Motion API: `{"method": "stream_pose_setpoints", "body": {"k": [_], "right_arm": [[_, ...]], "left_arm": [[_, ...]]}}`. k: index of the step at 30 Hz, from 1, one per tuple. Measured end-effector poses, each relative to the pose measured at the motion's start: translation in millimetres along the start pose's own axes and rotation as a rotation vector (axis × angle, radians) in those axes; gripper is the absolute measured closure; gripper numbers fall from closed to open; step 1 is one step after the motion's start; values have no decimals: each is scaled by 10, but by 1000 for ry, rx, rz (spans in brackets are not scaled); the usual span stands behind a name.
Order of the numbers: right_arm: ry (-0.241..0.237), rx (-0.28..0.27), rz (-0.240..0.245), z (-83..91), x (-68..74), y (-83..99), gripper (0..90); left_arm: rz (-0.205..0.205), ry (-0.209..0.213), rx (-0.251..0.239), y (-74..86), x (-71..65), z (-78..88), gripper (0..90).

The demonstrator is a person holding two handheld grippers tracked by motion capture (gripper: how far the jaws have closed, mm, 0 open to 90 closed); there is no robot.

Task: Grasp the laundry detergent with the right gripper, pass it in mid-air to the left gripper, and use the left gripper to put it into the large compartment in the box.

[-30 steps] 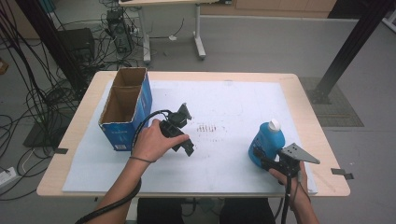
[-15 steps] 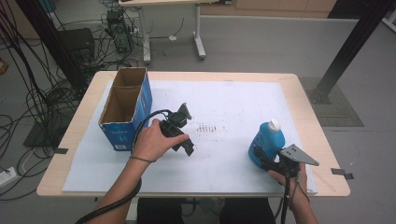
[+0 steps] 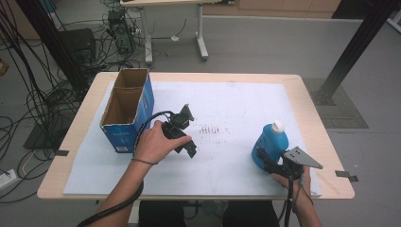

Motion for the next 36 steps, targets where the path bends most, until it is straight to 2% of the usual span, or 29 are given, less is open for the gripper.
{"method": "stream_pose_setpoints", "body": {"k": [36], "right_arm": [[1, -2, 10, -1, -1, 2, 422]], "left_arm": [[34, 4, -2, 42, 78, -40, 70]]}}
Point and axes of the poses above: each handheld gripper's, and its own axes: z roughly backward along the jaws, y roughly out of its underside, x roughly to its left, the point moved 8 cm from there along -z, roughly forward along the jaws, and after that the axes turned 9 degrees about x, right-handed, at the moved point
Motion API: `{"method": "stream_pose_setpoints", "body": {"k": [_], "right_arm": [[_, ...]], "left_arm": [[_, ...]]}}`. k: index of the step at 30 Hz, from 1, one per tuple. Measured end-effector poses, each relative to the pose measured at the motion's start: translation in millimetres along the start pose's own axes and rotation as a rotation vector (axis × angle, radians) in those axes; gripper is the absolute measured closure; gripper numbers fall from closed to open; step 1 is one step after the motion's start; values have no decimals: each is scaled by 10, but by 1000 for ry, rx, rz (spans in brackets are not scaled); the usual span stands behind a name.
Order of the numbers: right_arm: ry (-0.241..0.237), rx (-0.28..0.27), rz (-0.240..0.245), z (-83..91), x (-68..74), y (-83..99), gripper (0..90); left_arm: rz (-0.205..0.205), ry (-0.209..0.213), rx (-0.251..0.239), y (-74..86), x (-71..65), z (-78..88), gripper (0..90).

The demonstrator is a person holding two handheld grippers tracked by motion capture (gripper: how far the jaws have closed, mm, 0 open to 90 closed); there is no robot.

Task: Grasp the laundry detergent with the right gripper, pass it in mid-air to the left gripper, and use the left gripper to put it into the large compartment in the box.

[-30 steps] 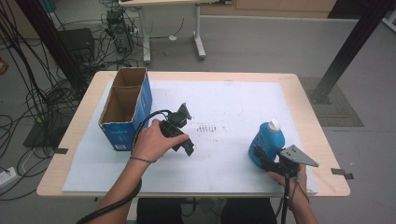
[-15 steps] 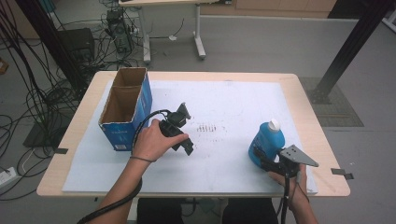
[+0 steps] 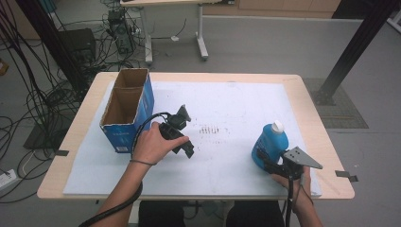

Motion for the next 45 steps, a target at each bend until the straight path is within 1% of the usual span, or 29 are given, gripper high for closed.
{"method": "stream_pose_setpoints", "body": {"k": [6, 11, 28, 31, 40, 45], "right_arm": [[2, -1, 0, 1, 5, 1, 421], [4, 0, -2, 1, 9, 0, 421], [8, 5, 4, 6, 16, -9, 422], [4, -3, 2, 2, 6, 6, 422], [3, -5, 8, 2, 5, 9, 423], [-1, 12, 12, 4, -4, -21, 423]], "left_arm": [[-8, -3, 1, -18, -13, 10, 67], [-6, -6, 3, -26, -24, 13, 67], [-10, -9, -8, 9, -29, 34, 71], [-5, -10, -10, 28, -22, 45, 71], [-8, -11, -8, 38, -16, 46, 72], [-4, -13, -18, 53, -9, 73, 72]]}}
Point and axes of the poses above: each handheld gripper's, and its own axes: z roughly backward along the jaws, y roughly out of its underside, x roughly to its left, the point moved 8 cm from there along -z, roughly forward along the jaws, and after that the axes turned 9 degrees about x, right-handed, at the moved point
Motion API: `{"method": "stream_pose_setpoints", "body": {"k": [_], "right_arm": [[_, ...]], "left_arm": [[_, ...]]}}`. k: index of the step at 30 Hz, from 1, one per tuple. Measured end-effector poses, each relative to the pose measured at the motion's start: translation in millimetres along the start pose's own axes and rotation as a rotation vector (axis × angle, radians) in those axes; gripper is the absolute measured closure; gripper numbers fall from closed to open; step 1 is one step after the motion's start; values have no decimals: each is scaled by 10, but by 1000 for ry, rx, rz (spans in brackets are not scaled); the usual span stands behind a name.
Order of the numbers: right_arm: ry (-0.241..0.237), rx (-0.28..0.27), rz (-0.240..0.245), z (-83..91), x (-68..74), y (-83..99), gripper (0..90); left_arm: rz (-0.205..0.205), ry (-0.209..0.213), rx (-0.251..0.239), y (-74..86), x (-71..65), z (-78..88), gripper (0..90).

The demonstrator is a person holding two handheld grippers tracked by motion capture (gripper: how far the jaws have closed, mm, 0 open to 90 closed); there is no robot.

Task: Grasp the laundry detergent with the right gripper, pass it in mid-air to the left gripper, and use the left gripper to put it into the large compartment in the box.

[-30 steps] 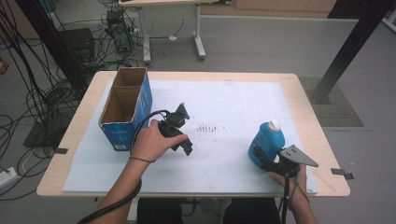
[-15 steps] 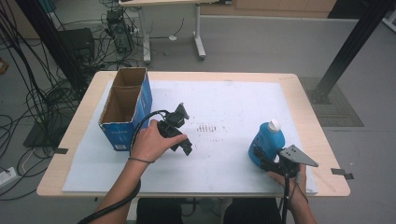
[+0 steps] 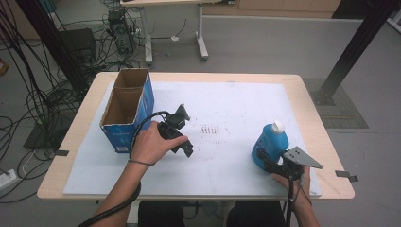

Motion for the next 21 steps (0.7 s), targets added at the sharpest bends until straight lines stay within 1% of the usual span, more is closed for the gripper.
{"method": "stream_pose_setpoints", "body": {"k": [3, 6, 9, 10, 12, 21], "right_arm": [[-4, -5, 2, -4, -8, 6, 423], [-8, -21, 9, -7, -16, 32, 423], [-8, -22, 9, -7, -13, 33, 423], [-6, -22, 20, -8, -8, 29, 423], [-5, -20, 24, -7, -3, 25, 423], [-9, -21, 29, -10, -12, 21, 423]], "left_arm": [[2, -1, -1, 9, 8, 13, 73], [2, -3, 0, 13, 11, 15, 72], [2, -3, -1, 12, 9, 16, 72], [3, -1, -3, 9, 7, 22, 73], [-1, -5, -3, 4, 10, 29, 73], [-3, -5, -6, -7, 4, 39, 74]]}}
Point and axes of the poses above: each handheld gripper's, and its own axes: z roughly backward along the jaws, y roughly out of its underside, x roughly to its left, the point moved 8 cm from there along -z, roughly forward along the jaws, and after that the axes turned 9 degrees about x, right-handed, at the moved point
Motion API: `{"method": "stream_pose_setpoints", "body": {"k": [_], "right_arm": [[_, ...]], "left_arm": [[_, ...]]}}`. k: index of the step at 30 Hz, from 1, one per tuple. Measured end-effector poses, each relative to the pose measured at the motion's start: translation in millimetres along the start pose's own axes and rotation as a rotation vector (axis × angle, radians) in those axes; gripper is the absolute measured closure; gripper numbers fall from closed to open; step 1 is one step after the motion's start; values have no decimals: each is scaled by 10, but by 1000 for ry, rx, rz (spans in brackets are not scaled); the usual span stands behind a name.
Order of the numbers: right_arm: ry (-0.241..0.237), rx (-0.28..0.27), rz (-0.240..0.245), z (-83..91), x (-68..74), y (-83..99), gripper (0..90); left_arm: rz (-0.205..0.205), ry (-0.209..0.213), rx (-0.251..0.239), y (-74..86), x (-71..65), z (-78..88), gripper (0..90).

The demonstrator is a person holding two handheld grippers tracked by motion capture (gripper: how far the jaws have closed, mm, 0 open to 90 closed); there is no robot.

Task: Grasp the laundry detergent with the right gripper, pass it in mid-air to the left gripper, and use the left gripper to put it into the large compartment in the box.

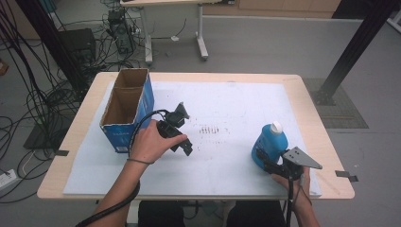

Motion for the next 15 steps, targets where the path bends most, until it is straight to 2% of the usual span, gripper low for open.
{"method": "stream_pose_setpoints", "body": {"k": [8, 15], "right_arm": [[1, -8, -4, 7, -9, -1, 424], [-23, -30, 6, 68, -8, -136, 423]], "left_arm": [[-3, -2, 4, -13, 2, 0, 74], [-9, -2, 2, -8, -7, 32, 74]]}}
Point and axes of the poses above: each handheld gripper's, and its own axes: z roughly backward along the jaws, y roughly out of its underside, x roughly to its left, the point moved 8 cm from there along -z, roughly forward along the jaws, and after that the axes turned 9 degrees about x, right-handed, at the moved point
